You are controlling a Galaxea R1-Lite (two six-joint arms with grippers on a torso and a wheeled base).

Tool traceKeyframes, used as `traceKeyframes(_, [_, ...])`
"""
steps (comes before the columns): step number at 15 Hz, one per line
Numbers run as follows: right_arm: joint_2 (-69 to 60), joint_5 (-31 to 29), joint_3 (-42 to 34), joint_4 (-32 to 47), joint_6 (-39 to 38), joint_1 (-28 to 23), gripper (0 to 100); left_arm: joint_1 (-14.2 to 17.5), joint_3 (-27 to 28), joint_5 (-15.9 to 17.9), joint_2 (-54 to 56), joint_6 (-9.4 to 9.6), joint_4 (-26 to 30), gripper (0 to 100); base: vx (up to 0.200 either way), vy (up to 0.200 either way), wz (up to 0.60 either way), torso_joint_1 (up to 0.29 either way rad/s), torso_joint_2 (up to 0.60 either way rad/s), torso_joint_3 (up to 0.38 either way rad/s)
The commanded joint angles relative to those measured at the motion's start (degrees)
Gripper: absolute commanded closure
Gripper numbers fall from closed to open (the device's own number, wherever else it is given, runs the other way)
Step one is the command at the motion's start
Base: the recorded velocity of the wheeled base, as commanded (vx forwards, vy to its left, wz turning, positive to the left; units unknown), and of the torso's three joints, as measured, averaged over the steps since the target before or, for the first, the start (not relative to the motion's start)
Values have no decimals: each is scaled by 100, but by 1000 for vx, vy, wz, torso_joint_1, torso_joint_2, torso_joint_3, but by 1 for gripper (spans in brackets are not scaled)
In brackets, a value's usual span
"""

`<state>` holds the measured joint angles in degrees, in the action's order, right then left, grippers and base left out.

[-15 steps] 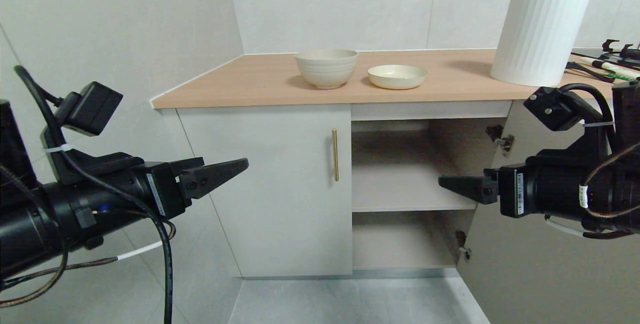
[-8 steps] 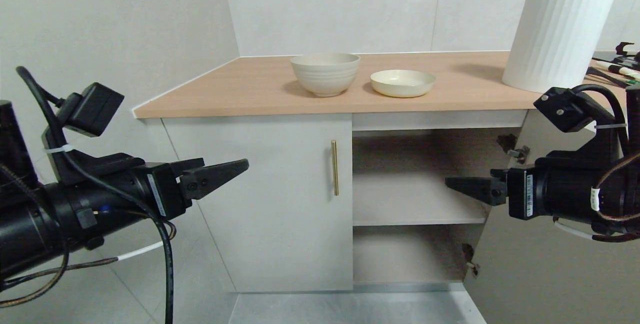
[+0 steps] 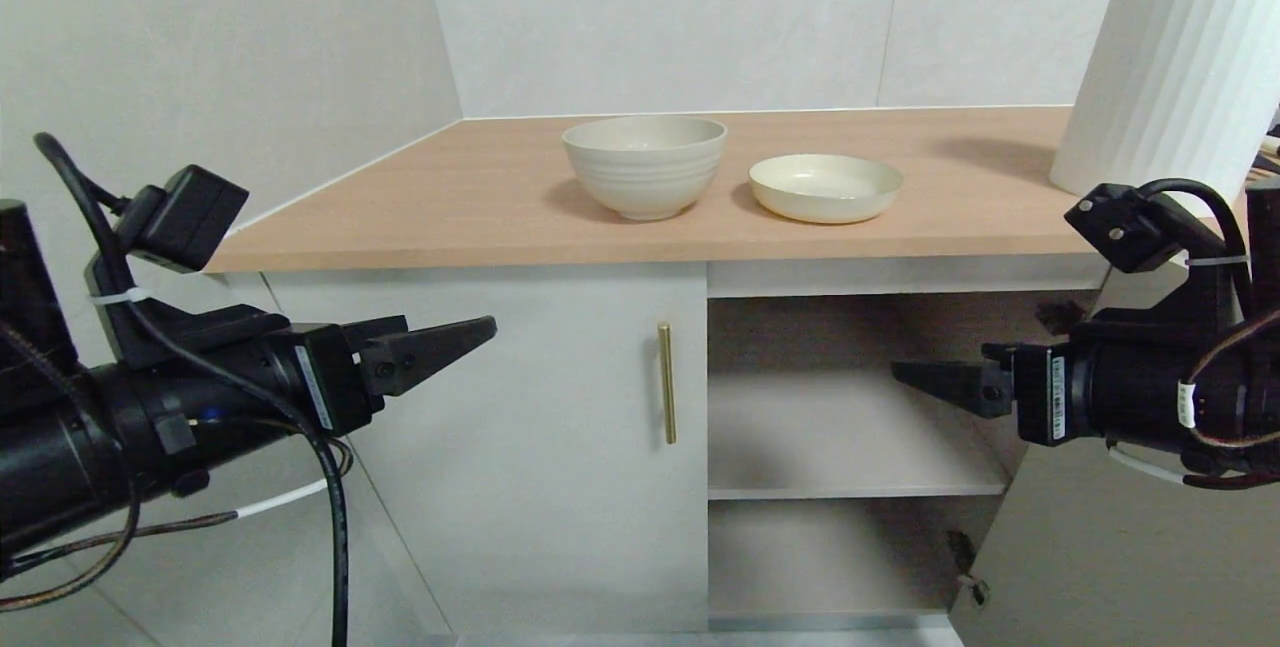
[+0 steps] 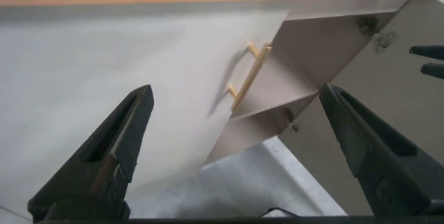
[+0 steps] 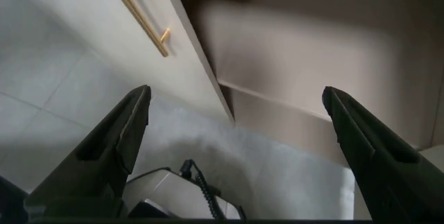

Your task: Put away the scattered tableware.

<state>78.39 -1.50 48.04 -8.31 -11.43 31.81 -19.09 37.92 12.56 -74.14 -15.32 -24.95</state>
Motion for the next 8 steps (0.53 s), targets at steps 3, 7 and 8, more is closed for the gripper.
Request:
traceKeyframes(3, [10, -8, -14, 5, 10, 1, 0, 2, -4, 1, -12, -6, -1, 0, 0, 0, 0, 0, 0, 0])
traceKeyframes(7, [36, -8, -41, -4, 98, 1, 0, 2, -13, 1, -100, -6, -1, 0, 0, 0, 0, 39, -162, -114])
traceKeyframes(8, [36, -8, -41, -4, 98, 1, 0, 2, -13, 10, -109, -6, -1, 0, 0, 0, 0, 22, -134, -271])
